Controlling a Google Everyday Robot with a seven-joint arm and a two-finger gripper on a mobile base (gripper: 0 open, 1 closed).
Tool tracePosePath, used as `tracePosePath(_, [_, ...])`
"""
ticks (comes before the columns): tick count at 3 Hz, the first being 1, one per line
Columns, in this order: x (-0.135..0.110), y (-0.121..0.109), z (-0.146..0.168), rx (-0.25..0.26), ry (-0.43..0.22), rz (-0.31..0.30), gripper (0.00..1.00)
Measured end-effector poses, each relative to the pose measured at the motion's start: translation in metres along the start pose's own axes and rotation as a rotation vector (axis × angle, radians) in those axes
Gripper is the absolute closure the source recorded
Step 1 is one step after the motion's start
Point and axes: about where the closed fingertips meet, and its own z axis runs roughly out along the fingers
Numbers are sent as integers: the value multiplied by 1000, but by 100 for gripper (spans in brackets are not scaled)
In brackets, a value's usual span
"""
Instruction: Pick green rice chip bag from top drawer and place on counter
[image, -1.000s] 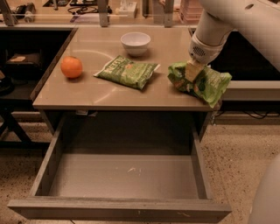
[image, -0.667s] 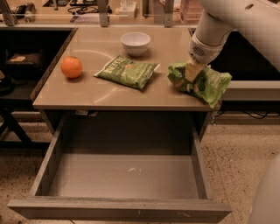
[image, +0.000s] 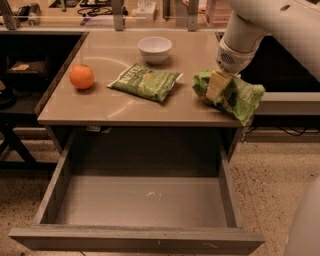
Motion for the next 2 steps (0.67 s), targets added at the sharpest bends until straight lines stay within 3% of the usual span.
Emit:
tracePosePath(1, [0,0,0,0,0,0,0])
tracePosePath(2, [-1,0,0,-1,-4,-5,0])
